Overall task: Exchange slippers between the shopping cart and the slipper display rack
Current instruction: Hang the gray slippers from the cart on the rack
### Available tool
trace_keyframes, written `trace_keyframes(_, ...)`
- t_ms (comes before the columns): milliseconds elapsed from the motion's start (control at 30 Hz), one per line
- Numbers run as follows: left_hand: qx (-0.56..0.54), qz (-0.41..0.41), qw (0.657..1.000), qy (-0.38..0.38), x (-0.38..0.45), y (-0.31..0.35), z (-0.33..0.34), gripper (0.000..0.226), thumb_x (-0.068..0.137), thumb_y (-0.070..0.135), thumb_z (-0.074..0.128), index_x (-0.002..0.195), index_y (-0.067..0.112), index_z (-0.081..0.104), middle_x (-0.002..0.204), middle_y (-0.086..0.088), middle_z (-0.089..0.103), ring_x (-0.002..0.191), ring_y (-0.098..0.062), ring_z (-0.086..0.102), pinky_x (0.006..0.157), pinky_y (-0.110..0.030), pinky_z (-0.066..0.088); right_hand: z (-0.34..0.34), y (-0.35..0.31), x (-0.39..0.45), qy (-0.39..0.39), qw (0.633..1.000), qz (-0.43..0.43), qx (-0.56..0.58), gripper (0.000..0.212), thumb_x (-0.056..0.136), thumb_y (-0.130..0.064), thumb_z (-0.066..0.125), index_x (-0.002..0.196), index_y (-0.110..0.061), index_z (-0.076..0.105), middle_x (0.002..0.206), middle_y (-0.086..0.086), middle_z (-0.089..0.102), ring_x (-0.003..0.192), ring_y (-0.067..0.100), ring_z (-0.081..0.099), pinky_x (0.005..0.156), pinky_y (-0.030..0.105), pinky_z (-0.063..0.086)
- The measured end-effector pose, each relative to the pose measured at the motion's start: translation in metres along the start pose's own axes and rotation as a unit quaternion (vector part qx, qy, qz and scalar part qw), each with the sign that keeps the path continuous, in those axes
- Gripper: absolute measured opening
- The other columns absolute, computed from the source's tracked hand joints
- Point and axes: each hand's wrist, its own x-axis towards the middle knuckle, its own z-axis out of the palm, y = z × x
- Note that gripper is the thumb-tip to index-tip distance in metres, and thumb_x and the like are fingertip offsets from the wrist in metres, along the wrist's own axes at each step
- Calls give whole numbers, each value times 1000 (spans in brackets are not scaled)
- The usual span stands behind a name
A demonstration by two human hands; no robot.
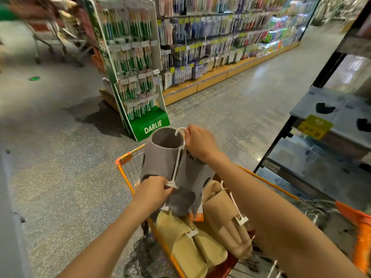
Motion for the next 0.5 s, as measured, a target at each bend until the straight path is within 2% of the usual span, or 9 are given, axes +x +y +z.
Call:
trace_keyframes(100,-7,-24,998,50,-48,11,-9,32,88,44,54,89,14,67,101,-13,68,98,-32,62,74,-35,48,-29,-27,-32,41,996,-77,-14,29,98,-26,36,94,-5,55,88,15,64,73,26,54,70,41,48)
trace_keyframes(233,-39,-36,994,99,-123,22,-24,29,89,43,55,93,18,68,96,-11,69,96,-32,63,70,-33,45,-72,-64,-87,99,978,-181,-25,31,99,-26,35,92,-4,55,86,15,63,72,28,54,70,41,48)
trace_keyframes(333,-71,-43,989,121,-185,22,-32,25,87,46,58,78,23,61,72,1,61,89,-27,65,63,-28,39,-97,-96,-129,116,960,-255,-16,29,96,-25,39,92,-1,55,88,17,65,76,32,58,69,39,40)
trace_keyframes(400,-84,-64,984,147,-227,19,-37,29,85,53,58,76,25,58,67,5,54,82,-22,63,61,-25,36,-108,-124,-154,127,947,-296,4,26,95,-24,43,90,-2,55,88,18,66,79,36,60,68,39,38)
trace_keyframes(500,-98,-109,968,202,-281,7,-42,41,81,61,56,63,25,45,57,11,48,69,-17,55,57,-26,34,-116,-169,-185,126,927,-353,17,26,95,-24,42,93,-2,56,92,19,66,83,37,59,66,37,35)
